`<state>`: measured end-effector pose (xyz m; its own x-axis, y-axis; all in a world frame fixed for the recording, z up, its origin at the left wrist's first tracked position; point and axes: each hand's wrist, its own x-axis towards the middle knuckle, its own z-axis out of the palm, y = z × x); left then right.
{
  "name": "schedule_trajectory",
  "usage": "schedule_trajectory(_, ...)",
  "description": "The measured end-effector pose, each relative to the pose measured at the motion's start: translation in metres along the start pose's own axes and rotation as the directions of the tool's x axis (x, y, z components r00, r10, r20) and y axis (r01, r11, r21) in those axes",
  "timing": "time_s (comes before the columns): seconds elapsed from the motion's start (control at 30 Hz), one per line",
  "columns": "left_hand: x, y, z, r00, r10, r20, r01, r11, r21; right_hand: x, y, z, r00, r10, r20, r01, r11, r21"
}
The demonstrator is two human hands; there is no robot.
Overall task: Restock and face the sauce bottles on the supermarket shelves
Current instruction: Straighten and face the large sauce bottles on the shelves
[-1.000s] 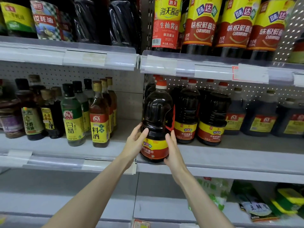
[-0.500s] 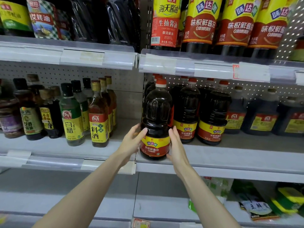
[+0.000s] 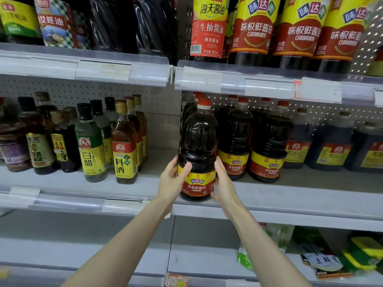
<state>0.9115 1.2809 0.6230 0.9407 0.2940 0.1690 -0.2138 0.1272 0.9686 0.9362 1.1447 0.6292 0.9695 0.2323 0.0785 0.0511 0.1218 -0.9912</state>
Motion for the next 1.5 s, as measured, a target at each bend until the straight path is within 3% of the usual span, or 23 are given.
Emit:
schedule_trajectory(0.17, -0.004, -0.001, 0.004, 0.999, 0.034, -0.034, -0.032, 0.998, 0.056, 0.005, 0.0, -0.002, 1.0, 0.021, 0.004, -0.021, 1.0, -0.023)
schedule_trajectory(0.43, 0.0, 0.001, -0.008, 0.994, -0.053, 0.093, 0.045, 0.996, 0.078, 0.007, 0.004, -0.016, 0.993, 0.091, -0.069, -0.099, 0.988, -0.118)
schedule_trajectory(0.77, 0.004, -0.021, -0.018, 0.972, -0.08, 0.22, 0.07, 0.996, 0.052, 0.006, 0.024, -0.02, 0.998, 0.023, 0.066, -0.017, 0.995, -0.1)
schedule_trajectory(1.03, 0.007, -0.035, -0.018, 0.99, 0.007, 0.141, -0.014, 0.999, 0.048, 0.009, 0.03, -0.022, 0.994, 0.023, 0.109, -0.006, 0.988, -0.153)
schedule_trajectory(1.5, 0.005, -0.03, -0.016, 0.991, -0.034, 0.126, 0.022, 0.996, 0.092, 0.012, 0.033, -0.021, 0.996, -0.008, 0.092, 0.021, 0.989, -0.147)
